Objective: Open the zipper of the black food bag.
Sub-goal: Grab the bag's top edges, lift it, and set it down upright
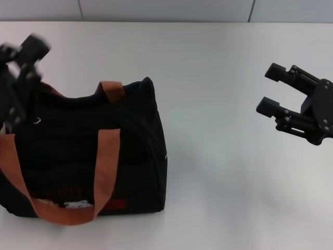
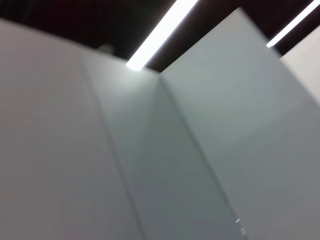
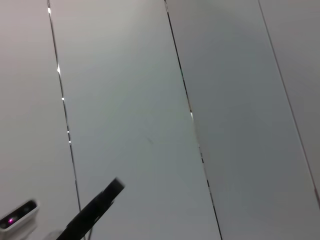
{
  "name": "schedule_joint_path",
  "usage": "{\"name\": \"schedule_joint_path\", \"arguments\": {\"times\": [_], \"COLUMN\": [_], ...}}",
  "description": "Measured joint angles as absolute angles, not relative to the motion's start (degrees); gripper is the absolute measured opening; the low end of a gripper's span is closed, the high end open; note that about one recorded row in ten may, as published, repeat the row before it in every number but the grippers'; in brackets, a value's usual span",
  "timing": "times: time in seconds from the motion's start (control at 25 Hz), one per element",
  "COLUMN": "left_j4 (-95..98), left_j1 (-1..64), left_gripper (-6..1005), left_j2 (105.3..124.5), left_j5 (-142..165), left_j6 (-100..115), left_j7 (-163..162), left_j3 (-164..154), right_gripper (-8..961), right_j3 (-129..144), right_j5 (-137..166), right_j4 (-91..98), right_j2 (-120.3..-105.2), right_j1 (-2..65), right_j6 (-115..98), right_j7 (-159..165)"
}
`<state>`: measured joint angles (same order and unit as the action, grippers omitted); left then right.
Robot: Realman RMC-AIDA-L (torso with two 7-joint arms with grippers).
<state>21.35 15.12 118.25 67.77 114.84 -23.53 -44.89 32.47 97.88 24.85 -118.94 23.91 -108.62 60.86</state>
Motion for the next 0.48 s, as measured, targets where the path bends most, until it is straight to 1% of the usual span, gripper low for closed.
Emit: {"name": "schedule_joint_path", "arguments": {"times": [0.04,0.08,0.2,0.24,0.32,0.36,0.4,0.48], "left_j4": [21.12,21.02,20.45,20.45,20.26,20.42,20.42,21.18], "left_j1": [14.25,11.66,8.1,8.1,6.06,4.98,4.98,3.37], "left_gripper": [-2,-2,10,23,48,60,94,163], "left_j2": [118.22,118.37,118.5,118.5,117.7,116.76,116.76,115.28], "left_j5": [67.74,67.2,64.76,64.76,63.61,63.63,63.63,64.46], "left_j6": [114.85,114.95,114.94,114.94,114.85,114.83,114.83,114.82], "left_j7": [-23.65,-23.63,-24.48,-24.48,-27.28,-29.84,-29.84,-32.63], "left_j3": [-44.74,-43.87,-42.16,-42.16,-41.72,-41.59,-41.59,-41.74], "right_gripper": [808,807,807,807,807,806,806,806], "right_j3": [32.47,32.43,32.45,32.46,32.44,32.43,32.43,32.43], "right_j5": [97.88,97.88,97.88,97.88,97.88,97.88,97.88,97.88], "right_j4": [24.85,24.86,24.87,24.87,24.87,24.88,24.88,24.86], "right_j2": [-118.94,-118.88,-118.78,-118.73,-118.62,-118.57,-118.57,-118.56], "right_j1": [23.91,23.68,23.25,23.06,22.73,22.66,22.66,22.63], "right_j6": [-108.62,-108.59,-108.45,-108.4,-108.2,-108.07,-107.92,-107.8], "right_j7": [60.86,60.85,60.82,60.8,60.7,60.66,60.5,60.24]}}
